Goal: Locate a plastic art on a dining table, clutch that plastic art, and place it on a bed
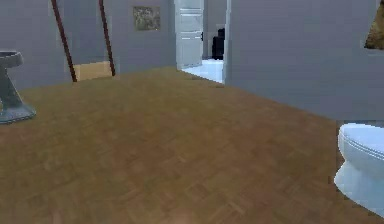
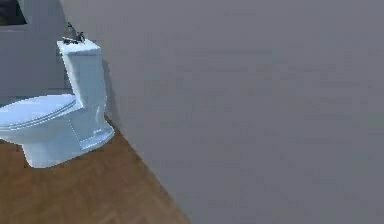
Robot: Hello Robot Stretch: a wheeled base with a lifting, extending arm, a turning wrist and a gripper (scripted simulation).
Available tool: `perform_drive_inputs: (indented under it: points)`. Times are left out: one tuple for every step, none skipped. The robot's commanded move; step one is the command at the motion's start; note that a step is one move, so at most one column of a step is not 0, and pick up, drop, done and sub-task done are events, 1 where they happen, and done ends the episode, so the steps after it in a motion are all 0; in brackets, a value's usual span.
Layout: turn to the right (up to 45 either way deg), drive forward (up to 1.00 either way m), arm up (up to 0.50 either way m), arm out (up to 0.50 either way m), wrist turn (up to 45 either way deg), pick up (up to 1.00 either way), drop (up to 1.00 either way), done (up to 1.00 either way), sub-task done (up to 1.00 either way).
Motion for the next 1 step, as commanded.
perform_drive_inputs:
  points:
    - [-36.0,0.0,0.0,0.0,0.0,0.0,0.0,0.0,0.0]
